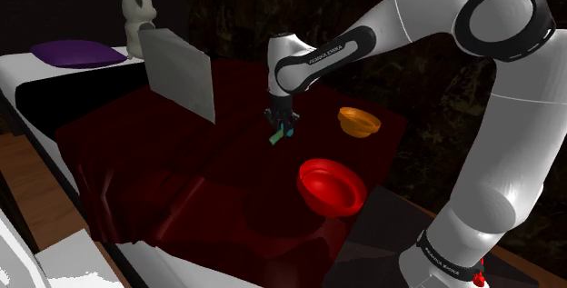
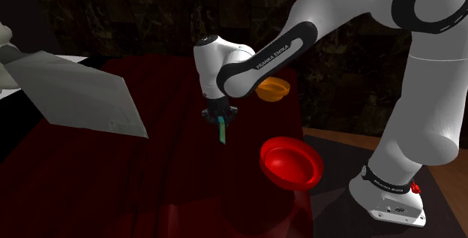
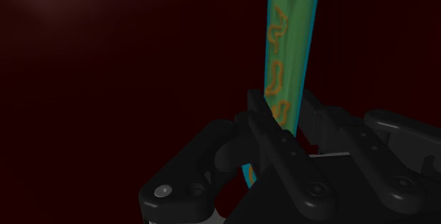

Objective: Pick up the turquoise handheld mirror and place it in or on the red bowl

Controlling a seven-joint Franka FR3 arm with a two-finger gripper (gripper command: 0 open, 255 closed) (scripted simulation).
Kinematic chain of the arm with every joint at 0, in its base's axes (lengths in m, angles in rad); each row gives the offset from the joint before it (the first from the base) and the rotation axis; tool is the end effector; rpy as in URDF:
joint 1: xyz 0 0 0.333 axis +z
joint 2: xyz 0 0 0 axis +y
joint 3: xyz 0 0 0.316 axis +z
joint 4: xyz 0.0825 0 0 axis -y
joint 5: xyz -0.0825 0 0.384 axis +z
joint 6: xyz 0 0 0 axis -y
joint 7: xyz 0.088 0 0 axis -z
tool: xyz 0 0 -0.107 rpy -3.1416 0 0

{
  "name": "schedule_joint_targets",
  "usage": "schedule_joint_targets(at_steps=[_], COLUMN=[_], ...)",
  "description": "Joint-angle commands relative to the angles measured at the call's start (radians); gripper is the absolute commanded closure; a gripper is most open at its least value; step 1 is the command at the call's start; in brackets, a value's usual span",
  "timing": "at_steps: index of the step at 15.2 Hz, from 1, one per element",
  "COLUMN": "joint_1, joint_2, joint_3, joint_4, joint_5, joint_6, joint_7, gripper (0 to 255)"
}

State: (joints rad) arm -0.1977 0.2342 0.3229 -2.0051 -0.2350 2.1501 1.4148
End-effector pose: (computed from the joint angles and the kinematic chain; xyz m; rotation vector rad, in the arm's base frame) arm 0.5820 0.0581 0.3406 2.5157 -1.6461 0.0450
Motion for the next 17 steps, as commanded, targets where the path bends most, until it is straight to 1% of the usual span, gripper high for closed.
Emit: schedule_joint_targets(at_steps=[1, 17], joint_1=[-0.004, -0.01], joint_2=[-0.018, -0.103], joint_3=[0.001, 0.011], joint_4=[0.006, 0.113], joint_5=[0.01, 0.058], joint_6=[-0.022, -0.205], joint_7=[-0.011, -0.06], gripper=[255, 255])
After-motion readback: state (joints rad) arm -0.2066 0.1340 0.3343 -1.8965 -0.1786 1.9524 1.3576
